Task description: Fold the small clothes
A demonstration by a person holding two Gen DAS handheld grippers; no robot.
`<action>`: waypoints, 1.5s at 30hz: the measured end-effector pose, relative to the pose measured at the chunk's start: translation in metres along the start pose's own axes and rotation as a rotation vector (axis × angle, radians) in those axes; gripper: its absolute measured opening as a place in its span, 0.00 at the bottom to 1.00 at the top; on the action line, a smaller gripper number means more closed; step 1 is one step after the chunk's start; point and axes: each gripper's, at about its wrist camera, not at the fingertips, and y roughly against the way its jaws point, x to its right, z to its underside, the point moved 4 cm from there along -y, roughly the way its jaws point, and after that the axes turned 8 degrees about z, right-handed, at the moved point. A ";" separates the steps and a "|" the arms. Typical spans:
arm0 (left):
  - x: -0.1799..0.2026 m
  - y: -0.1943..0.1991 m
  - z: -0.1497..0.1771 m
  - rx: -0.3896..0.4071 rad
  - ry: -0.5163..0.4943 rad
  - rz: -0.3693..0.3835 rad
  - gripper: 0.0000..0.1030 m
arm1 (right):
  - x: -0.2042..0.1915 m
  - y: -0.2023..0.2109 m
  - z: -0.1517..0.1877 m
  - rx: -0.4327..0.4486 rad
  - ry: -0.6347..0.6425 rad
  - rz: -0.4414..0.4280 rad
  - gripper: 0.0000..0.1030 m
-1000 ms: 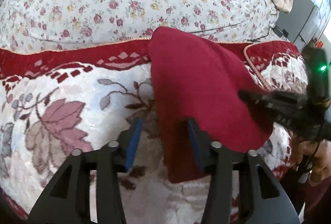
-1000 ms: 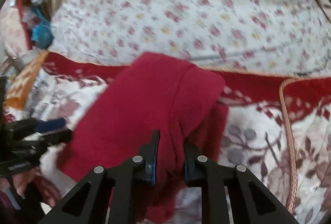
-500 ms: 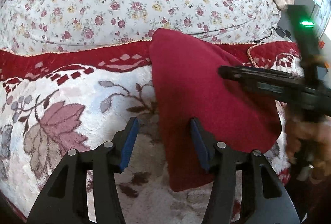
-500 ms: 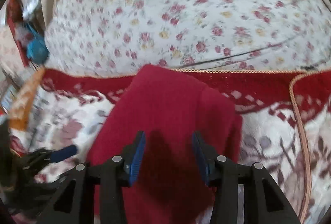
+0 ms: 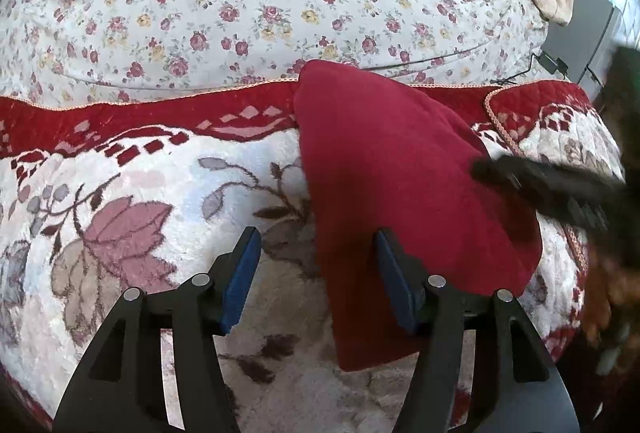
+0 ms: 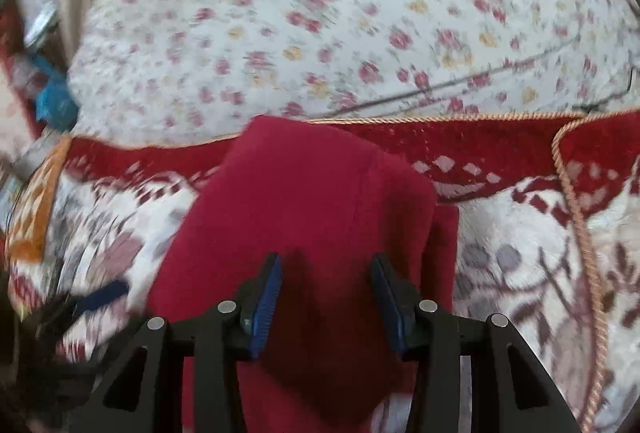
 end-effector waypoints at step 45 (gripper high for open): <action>-0.004 0.001 0.006 0.012 0.019 -0.019 0.65 | 0.018 0.013 0.055 0.007 -0.123 0.072 0.56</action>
